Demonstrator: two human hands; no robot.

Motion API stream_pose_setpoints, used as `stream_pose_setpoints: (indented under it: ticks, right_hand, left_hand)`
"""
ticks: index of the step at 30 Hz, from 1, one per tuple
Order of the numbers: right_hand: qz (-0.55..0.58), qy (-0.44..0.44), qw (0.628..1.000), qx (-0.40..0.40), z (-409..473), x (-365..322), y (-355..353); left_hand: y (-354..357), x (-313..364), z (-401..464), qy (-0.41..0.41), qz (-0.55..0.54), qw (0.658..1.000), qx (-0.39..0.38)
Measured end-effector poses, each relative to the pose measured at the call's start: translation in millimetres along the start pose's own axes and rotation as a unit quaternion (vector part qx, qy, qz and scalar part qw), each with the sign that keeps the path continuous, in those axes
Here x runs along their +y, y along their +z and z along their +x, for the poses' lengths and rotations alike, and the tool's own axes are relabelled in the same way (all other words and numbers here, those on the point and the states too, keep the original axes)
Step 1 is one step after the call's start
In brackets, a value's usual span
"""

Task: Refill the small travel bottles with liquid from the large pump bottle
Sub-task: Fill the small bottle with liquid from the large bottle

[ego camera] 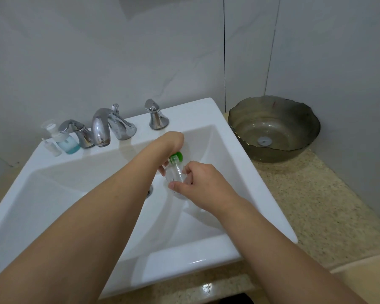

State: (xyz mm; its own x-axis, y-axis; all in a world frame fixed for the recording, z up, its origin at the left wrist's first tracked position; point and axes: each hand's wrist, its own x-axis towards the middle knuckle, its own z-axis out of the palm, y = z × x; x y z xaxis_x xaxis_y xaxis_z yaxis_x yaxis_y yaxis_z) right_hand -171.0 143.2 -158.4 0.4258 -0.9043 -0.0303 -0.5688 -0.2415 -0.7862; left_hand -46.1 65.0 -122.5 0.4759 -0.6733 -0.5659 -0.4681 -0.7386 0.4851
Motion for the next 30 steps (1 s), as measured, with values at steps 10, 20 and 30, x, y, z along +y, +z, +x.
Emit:
stream_pose_setpoints:
  ticks: [10, 20, 30]
  right_hand:
    - [0.006, 0.001, 1.0, 0.0, -0.6, -0.5, -0.8]
    - [0.042, -0.005, 0.999, 0.018, -0.2, -0.9, -1.1]
    - [0.021, -0.008, 1.0, 0.008, -1.8, -1.6, -1.0]
  left_hand:
    - [0.5, -1.3, 1.5, -0.005, -0.032, 0.999, 0.002]
    - [-19.0, 4.0, 1.7, -0.014, -0.031, 0.994, -0.104]
    - [-7.9, -1.3, 4.5, -0.007, -0.013, 0.999, -0.038]
